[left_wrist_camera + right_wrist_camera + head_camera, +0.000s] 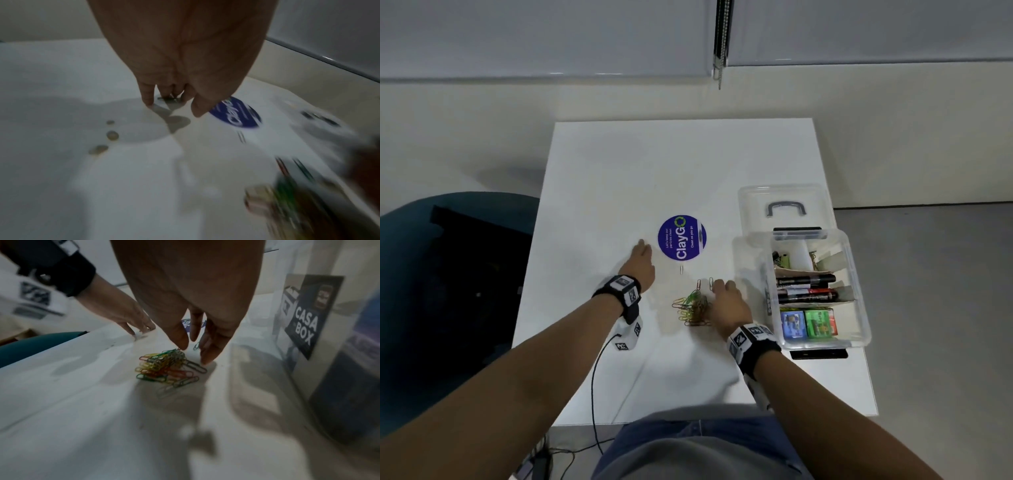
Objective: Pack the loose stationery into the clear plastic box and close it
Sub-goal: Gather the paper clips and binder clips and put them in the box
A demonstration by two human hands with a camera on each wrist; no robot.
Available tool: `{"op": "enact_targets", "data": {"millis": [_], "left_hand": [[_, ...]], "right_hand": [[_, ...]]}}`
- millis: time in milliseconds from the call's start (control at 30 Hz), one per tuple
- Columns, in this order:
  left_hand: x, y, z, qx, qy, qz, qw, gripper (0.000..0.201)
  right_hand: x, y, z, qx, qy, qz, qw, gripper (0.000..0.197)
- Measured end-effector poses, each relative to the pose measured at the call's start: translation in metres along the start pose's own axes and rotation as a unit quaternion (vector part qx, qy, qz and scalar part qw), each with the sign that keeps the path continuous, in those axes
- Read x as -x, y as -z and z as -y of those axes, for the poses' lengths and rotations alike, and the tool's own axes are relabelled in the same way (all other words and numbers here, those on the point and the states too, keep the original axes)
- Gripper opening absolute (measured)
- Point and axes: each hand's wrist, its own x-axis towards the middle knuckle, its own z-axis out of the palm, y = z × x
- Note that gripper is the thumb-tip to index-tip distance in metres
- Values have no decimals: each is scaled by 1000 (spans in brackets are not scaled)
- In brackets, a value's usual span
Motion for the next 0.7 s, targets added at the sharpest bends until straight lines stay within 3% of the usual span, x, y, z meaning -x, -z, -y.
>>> {"op": "enact_targets", "data": {"millis": [100, 233, 367, 500, 700], "left_hand": [[27, -25, -13, -50, -125, 42, 990, 61], [52, -53, -21, 10, -212, 97, 972, 80], [58, -60, -21, 49, -236, 50, 969, 87], [57, -64, -23, -50, -168, 11, 984, 100], [56, -71, -39, 0, -155, 32, 987, 45]], "right_hand": [[-14, 3, 0, 20, 7, -15, 1000, 64], [-21, -5, -1, 125, 80, 31, 989, 76], [-9, -16, -11, 187, 135, 44, 972, 85], [0, -17, -22, 165, 88, 11, 982, 81], [6, -18, -18, 143, 91, 39, 985, 45]]}}
